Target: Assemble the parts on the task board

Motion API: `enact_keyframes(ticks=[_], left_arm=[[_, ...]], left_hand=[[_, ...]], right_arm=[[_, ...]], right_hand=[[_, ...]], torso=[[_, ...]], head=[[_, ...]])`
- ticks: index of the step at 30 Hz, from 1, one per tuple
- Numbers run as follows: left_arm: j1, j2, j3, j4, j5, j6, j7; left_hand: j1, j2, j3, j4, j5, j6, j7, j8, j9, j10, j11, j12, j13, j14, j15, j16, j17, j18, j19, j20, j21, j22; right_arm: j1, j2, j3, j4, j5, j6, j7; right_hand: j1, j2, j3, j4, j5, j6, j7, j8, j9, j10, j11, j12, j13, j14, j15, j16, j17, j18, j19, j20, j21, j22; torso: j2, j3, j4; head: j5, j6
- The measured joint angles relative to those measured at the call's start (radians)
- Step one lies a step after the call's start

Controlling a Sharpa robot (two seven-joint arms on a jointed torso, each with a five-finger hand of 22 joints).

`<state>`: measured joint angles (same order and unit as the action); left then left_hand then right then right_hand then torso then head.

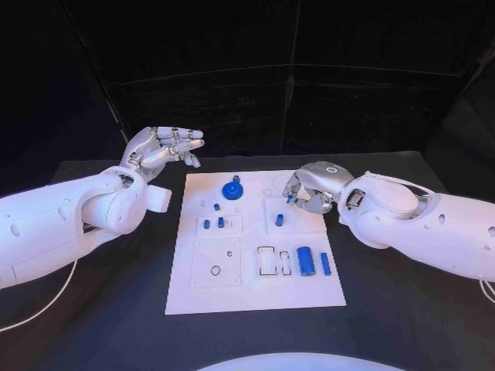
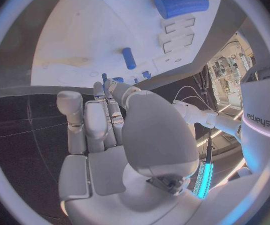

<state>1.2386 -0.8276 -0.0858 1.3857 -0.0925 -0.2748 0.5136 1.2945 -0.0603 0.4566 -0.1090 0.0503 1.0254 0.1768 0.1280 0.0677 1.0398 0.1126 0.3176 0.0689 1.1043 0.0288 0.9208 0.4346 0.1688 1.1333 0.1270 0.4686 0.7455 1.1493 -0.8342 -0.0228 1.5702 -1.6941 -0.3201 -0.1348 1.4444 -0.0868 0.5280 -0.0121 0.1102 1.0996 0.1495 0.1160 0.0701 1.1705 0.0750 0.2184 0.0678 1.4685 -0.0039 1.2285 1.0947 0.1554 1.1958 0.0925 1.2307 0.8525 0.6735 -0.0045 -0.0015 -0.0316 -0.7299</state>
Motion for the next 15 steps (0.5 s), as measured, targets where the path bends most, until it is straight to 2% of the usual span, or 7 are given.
enact_keyframes(ticks=[6, 8, 9, 15], left_arm=[[0.000, 0.002, 0.000, -0.001, 0.000, 0.002, 0.000], [0.000, 0.006, 0.000, -0.001, 0.000, 0.002, -0.001], [0.000, 0.007, 0.000, -0.002, 0.000, 0.002, -0.001], [0.000, 0.011, 0.000, -0.004, 0.000, 0.005, -0.001]], left_hand=[[0.000, 0.000, 0.000, 0.000, 0.000, 0.000, 0.000, 0.000, 0.000, -0.004, 0.004, 0.000, 0.000, 0.000, 0.000, 0.000, -0.001, 0.000, 0.000, 0.000, 0.000, -0.001], [0.000, 0.000, 0.000, 0.000, 0.000, 0.000, 0.000, 0.000, 0.000, -0.004, 0.004, 0.000, 0.000, 0.000, 0.000, 0.000, -0.001, 0.000, 0.000, 0.000, 0.000, -0.001], [0.000, 0.000, 0.000, 0.000, 0.000, 0.000, 0.000, 0.000, 0.000, -0.004, 0.004, 0.000, 0.000, 0.000, 0.000, 0.000, -0.001, 0.000, 0.000, 0.000, 0.000, -0.001], [0.000, 0.000, -0.003, -0.003, 0.000, 0.000, 0.000, 0.000, 0.000, -0.007, 0.000, 0.000, 0.000, 0.000, 0.000, -0.004, -0.004, 0.000, 0.000, 0.000, 0.000, -0.003]], right_arm=[[0.000, 0.004, 0.001, 0.079, 0.026, -0.030, 0.007], [0.000, 0.012, 0.002, 0.098, 0.036, -0.038, 0.011], [0.000, 0.018, 0.002, 0.104, 0.040, -0.041, 0.013], [0.001, 0.064, 0.003, 0.108, 0.069, -0.048, 0.024]], right_hand=[[-0.004, -0.004, 0.005, 0.000, 0.006, 0.000, 0.000, 0.000, 0.000, 0.000, 0.000, 0.000, 0.000, 0.000, 0.000, 0.000, 0.002, 0.000, 0.004, 0.004, 0.006, 0.009], [-0.004, -0.004, 0.005, 0.000, 0.006, 0.000, 0.000, 0.000, 0.000, 0.000, 0.000, 0.000, 0.000, 0.000, 0.000, 0.000, 0.002, -0.006, 0.004, 0.004, 0.008, 0.010], [-0.009, -0.009, 0.007, -0.002, 0.006, 0.000, 0.000, 0.000, 0.000, 0.000, 0.000, 0.000, 0.000, 0.000, 0.000, 0.000, 0.002, -0.016, 0.004, 0.004, 0.008, 0.011], [-0.014, -0.004, 0.008, -0.002, 0.006, 0.000, 0.000, 0.000, -0.001, 0.000, 0.000, -0.004, 0.000, 0.000, 0.000, 0.000, 0.002, -0.016, 0.004, 0.004, 0.008, 0.011]], torso=[[0.000, 0.0001, -0.0004], [0.000, -0.0001, 0.0004], [0.000, -0.0003, 0.0010], [0.001, -0.0007, 0.0027]], head=[[0.004, -0.002], [0.005, -0.003], [0.006, -0.004], [0.025, -0.009]])
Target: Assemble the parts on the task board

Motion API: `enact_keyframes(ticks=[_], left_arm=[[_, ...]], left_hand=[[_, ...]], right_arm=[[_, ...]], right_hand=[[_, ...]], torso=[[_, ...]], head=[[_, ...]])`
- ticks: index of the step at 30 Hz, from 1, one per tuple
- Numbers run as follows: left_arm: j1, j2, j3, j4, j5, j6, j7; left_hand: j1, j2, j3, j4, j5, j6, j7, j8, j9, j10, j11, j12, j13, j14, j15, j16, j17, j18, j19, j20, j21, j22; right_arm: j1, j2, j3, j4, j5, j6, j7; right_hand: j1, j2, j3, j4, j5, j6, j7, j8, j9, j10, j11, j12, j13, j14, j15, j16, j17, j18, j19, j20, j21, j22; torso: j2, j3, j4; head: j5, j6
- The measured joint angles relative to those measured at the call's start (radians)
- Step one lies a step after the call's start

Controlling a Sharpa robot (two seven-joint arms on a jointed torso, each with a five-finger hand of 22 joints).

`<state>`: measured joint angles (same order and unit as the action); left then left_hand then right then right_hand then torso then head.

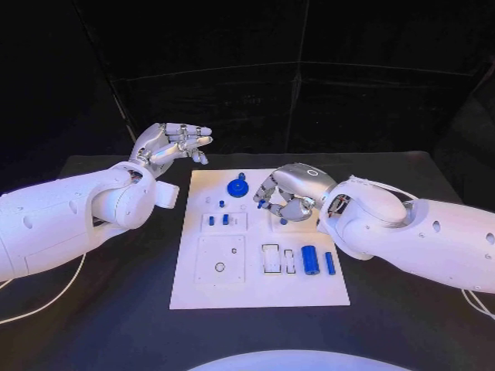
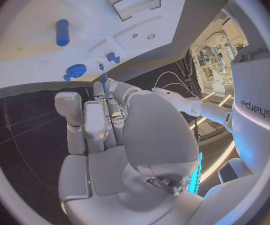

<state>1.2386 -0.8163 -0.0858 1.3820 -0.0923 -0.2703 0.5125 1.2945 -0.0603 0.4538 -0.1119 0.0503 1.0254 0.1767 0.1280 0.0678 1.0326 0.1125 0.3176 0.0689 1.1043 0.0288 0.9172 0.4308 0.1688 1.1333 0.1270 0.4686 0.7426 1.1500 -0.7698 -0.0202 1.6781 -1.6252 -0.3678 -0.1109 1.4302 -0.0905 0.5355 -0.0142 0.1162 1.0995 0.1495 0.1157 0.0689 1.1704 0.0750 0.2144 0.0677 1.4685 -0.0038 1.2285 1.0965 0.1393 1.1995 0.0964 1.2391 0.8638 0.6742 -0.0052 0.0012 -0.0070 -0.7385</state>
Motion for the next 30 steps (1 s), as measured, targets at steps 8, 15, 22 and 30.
enact_keyframes(ticks=[8, 15, 22, 30], left_arm=[[-0.002, 0.011, 0.000, -0.001, 0.000, 0.004, 0.000], [-0.002, 0.024, 0.000, -0.007, 0.000, 0.005, -0.002], [-0.001, 0.032, -0.002, -0.011, 0.000, 0.007, -0.009], [-0.001, 0.035, -0.003, -0.012, 0.000, 0.010, -0.015]], left_hand=[[0.000, 0.000, 0.000, 0.000, 0.000, 0.000, 0.000, 0.000, 0.000, 0.000, 0.000, 0.000, 0.000, 0.000, 0.000, 0.000, 0.000, 0.000, 0.000, 0.000, -0.004, 0.000], [0.000, 0.000, -0.002, -0.002, 0.000, -0.002, 0.002, 0.000, 0.000, 0.000, 0.000, 0.000, 0.000, 0.000, 0.000, 0.000, -0.004, 0.000, 0.000, 0.000, -0.004, -0.003], [0.000, 0.000, -0.006, 0.000, 0.000, -0.007, 0.007, 0.000, -0.001, -0.004, 0.004, 0.000, 0.000, 0.000, 0.000, 0.000, -0.007, 0.000, 0.000, 0.000, -0.008, -0.005], [0.000, 0.000, -0.006, 0.000, 0.000, -0.007, 0.007, 0.000, -0.001, -0.004, 0.004, 0.000, 0.000, 0.000, 0.000, 0.000, -0.007, 0.000, 0.000, 0.000, -0.008, -0.005]], right_arm=[[-0.022, 0.083, 0.000, -0.051, 0.036, 0.003, 0.017], [-0.064, 0.143, -0.002, -0.078, 0.033, 0.020, 0.026], [-0.094, 0.176, -0.004, -0.098, 0.015, 0.042, 0.027], [-0.103, 0.189, -0.004, -0.116, -0.002, 0.062, 0.024]], right_hand=[[0.000, 0.000, 0.000, 0.000, 0.000, 0.000, 0.000, 0.000, -0.001, 0.000, 0.000, 0.000, 0.000, 0.000, 0.000, 0.000, -0.001, 0.000, 0.000, 0.000, 0.000, 0.000], [0.000, 0.000, 0.000, 0.000, 0.004, 0.000, 0.000, -0.001, -0.001, 0.000, 0.000, 0.000, 0.000, 0.000, 0.000, 0.000, -0.001, 0.000, 0.000, 0.000, 0.000, 0.002], [-0.004, -0.004, 0.003, -0.003, 0.007, 0.000, 0.000, -0.001, 0.000, 0.000, 0.000, 0.000, 0.000, 0.000, 0.000, 0.004, 0.000, 0.000, 0.004, -0.004, 0.004, 0.005], [-0.008, -0.002, 0.003, -0.003, 0.009, -0.001, -0.001, -0.001, 0.000, 0.000, 0.000, 0.000, 0.000, 0.000, 0.000, 0.004, 0.000, 0.000, 0.007, 0.000, 0.004, 0.006]], torso=[[0.001, -0.0025, -0.0003], [0.001, -0.0018, -0.0010], [0.002, -0.0020, 0.0007], [0.001, -0.0020, -0.0016]], head=[[0.043, -0.011], [0.073, -0.019], [0.086, -0.024], [0.103, -0.030]])
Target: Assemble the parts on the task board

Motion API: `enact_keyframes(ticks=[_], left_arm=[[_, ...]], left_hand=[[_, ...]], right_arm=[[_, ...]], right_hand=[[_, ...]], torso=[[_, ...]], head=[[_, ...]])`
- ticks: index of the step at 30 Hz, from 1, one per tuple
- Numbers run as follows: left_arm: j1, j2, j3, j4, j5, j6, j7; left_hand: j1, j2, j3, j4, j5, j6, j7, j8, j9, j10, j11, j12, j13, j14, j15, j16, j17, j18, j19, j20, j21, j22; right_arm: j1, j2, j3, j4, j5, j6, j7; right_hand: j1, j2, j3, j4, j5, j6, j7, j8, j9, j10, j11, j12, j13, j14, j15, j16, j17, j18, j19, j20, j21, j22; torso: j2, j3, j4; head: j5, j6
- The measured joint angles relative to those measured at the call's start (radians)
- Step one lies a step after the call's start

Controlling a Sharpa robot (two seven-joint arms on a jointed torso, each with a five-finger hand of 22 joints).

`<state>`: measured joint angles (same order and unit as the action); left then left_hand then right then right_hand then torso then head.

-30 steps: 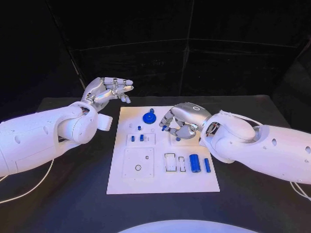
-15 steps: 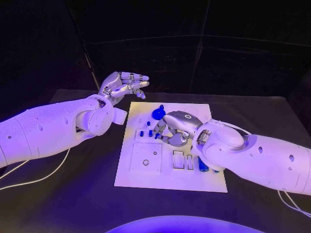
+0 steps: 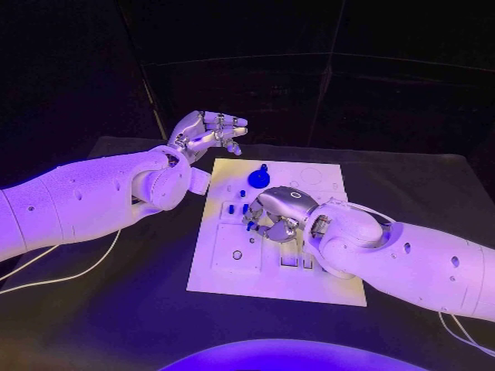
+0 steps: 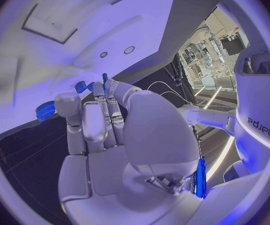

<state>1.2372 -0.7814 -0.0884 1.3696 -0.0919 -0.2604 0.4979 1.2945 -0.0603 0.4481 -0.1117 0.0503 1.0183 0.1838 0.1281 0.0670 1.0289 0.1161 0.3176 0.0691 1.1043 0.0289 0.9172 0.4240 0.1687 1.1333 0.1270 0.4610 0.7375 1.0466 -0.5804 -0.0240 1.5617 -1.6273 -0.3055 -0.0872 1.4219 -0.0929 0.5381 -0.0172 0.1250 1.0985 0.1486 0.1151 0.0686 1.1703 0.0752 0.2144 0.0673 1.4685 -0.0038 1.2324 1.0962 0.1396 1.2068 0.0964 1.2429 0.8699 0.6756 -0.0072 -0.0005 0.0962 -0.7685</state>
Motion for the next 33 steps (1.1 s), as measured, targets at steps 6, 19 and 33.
enact_keyframes(ticks=[6, 19, 33], left_arm=[[0.000, 0.000, 0.000, 0.000, 0.000, 0.002, -0.002], [0.000, -0.002, 0.000, 0.000, 0.000, 0.005, -0.004], [0.000, 0.000, 0.000, 0.000, 0.000, 0.008, -0.005]], left_hand=[[-0.004, -0.004, 0.000, 0.000, 0.000, 0.000, 0.000, 0.000, 0.000, 0.000, 0.000, 0.000, 0.000, -0.004, 0.004, -0.004, -0.002, 0.000, -0.003, 0.003, 0.000, -0.001], [-0.004, -0.004, -0.003, 0.003, 0.000, -0.004, 0.004, 0.000, 0.000, -0.004, 0.004, 0.000, -0.001, -0.004, 0.004, -0.004, -0.003, 0.000, -0.003, 0.003, 0.000, -0.003], [-0.003, -0.003, -0.005, 0.000, 0.000, -0.004, 0.004, 0.000, 0.000, -0.004, 0.004, 0.000, -0.001, -0.004, 0.004, -0.004, -0.004, 0.000, -0.003, 0.003, -0.004, -0.004]], right_arm=[[-0.003, 0.002, -0.001, -0.004, -0.004, 0.022, -0.001], [-0.006, -0.002, -0.002, -0.003, -0.010, 0.067, -0.004], [-0.008, -0.001, -0.003, -0.004, -0.014, 0.091, -0.005]], right_hand=[[-0.001, 0.001, 0.000, 0.000, 0.000, 0.000, 0.000, 0.000, 0.000, 0.000, 0.000, 0.000, 0.000, 0.000, 0.000, 0.000, 0.000, 0.000, 0.000, 0.000, 0.000, 0.000], [-0.016, 0.000, 0.000, 0.000, 0.004, 0.002, 0.002, 0.000, 0.000, 0.000, 0.000, -0.003, 0.000, 0.000, 0.000, 0.000, 0.000, 0.000, 0.000, 0.000, 0.004, 0.001], [-0.016, -0.001, 0.000, 0.000, 0.004, 0.002, 0.002, -0.003, 0.000, 0.000, 0.000, -0.003, 0.000, 0.000, 0.000, 0.000, 0.000, 0.000, 0.000, 0.000, 0.004, 0.001]], torso=[[0.000, 0.0001, -0.0002], [0.000, 0.0003, 0.0007], [0.000, 0.0001, 0.0014]], head=[[0.002, -0.004], [0.011, -0.008], [0.012, -0.010]])
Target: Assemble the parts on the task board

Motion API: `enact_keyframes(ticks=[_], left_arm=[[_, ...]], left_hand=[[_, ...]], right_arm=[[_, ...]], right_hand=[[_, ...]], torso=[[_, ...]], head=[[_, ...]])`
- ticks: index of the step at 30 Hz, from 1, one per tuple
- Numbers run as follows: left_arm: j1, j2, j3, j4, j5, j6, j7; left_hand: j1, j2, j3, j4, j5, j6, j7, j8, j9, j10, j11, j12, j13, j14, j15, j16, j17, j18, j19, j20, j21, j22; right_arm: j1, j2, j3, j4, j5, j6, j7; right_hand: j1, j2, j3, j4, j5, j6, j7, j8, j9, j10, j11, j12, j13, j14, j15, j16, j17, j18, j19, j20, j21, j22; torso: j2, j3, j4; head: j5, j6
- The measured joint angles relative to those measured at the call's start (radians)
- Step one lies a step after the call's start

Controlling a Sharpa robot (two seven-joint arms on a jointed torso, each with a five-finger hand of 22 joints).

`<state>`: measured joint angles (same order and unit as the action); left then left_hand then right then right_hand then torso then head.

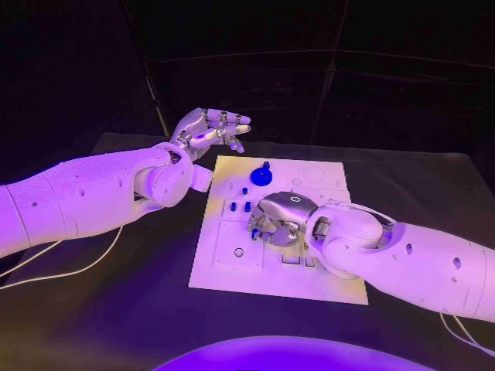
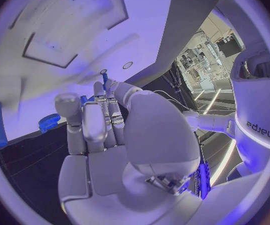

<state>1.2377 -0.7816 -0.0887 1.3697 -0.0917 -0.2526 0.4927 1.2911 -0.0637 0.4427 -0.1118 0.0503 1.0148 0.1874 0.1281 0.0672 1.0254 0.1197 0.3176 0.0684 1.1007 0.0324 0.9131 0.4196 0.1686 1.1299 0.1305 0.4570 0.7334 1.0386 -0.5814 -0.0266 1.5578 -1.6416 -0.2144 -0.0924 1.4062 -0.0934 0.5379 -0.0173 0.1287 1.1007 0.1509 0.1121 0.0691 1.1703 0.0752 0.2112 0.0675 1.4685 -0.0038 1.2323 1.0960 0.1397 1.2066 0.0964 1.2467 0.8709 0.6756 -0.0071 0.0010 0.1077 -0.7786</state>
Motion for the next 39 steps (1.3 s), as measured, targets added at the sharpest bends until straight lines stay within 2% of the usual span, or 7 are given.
enact_keyframes(ticks=[23, 31, 39], left_arm=[[0.000, 0.001, 0.000, -0.002, 0.000, 0.002, -0.003], [0.000, 0.001, 0.000, -0.002, 0.000, 0.003, -0.004], [0.000, 0.002, 0.000, -0.003, 0.000, 0.005, -0.006]], left_hand=[[0.000, 0.000, 0.000, 0.000, 0.000, 0.000, 0.000, 0.000, 0.000, 0.000, 0.000, 0.000, 0.000, 0.000, 0.000, 0.000, 0.000, 0.000, 0.000, 0.000, 0.000, 0.000], [0.000, 0.000, -0.003, 0.003, 0.000, 0.000, 0.000, 0.000, 0.000, 0.000, 0.000, 0.000, 0.000, 0.000, 0.000, 0.000, -0.002, 0.000, 0.000, 0.000, 0.000, -0.001], [0.000, 0.000, -0.003, 0.003, 0.000, 0.000, 0.000, 0.000, 0.000, 0.000, 0.000, 0.000, 0.000, 0.000, 0.000, 0.000, -0.002, 0.000, 0.000, 0.000, 0.000, -0.001]], right_arm=[[0.000, 0.001, -0.001, -0.002, -0.009, 0.020, -0.006], [0.002, 0.007, -0.015, -0.003, -0.012, 0.028, -0.009], [0.003, 0.016, -0.017, -0.008, -0.015, 0.036, -0.015]], right_hand=[[0.000, 0.000, 0.000, 0.000, 0.000, -0.001, -0.001, 0.000, -0.001, 0.000, 0.000, 0.000, 0.000, 0.000, 0.000, 0.000, 0.000, 0.000, 0.000, 0.000, 0.000, 0.000], [0.000, 0.000, 0.000, 0.000, -0.001, -0.002, -0.001, -0.004, 0.000, 0.000, 0.000, 0.000, 0.000, 0.000, 0.000, 0.000, -0.001, 0.000, 0.000, 0.000, 0.000, 0.000], [-0.005, -0.005, 0.000, 0.000, -0.001, 0.000, 0.001, -0.005, 0.000, 0.000, 0.000, 0.000, 0.002, 0.000, 0.000, 0.000, -0.005, 0.000, 0.000, 0.000, 0.000, -0.003]], torso=[[0.000, 0.0003, -0.0002], [0.000, -0.0001, -0.0002], [0.000, -0.0002, -0.0002]], head=[[0.001, -0.003], [0.002, -0.005], [0.004, -0.007]])
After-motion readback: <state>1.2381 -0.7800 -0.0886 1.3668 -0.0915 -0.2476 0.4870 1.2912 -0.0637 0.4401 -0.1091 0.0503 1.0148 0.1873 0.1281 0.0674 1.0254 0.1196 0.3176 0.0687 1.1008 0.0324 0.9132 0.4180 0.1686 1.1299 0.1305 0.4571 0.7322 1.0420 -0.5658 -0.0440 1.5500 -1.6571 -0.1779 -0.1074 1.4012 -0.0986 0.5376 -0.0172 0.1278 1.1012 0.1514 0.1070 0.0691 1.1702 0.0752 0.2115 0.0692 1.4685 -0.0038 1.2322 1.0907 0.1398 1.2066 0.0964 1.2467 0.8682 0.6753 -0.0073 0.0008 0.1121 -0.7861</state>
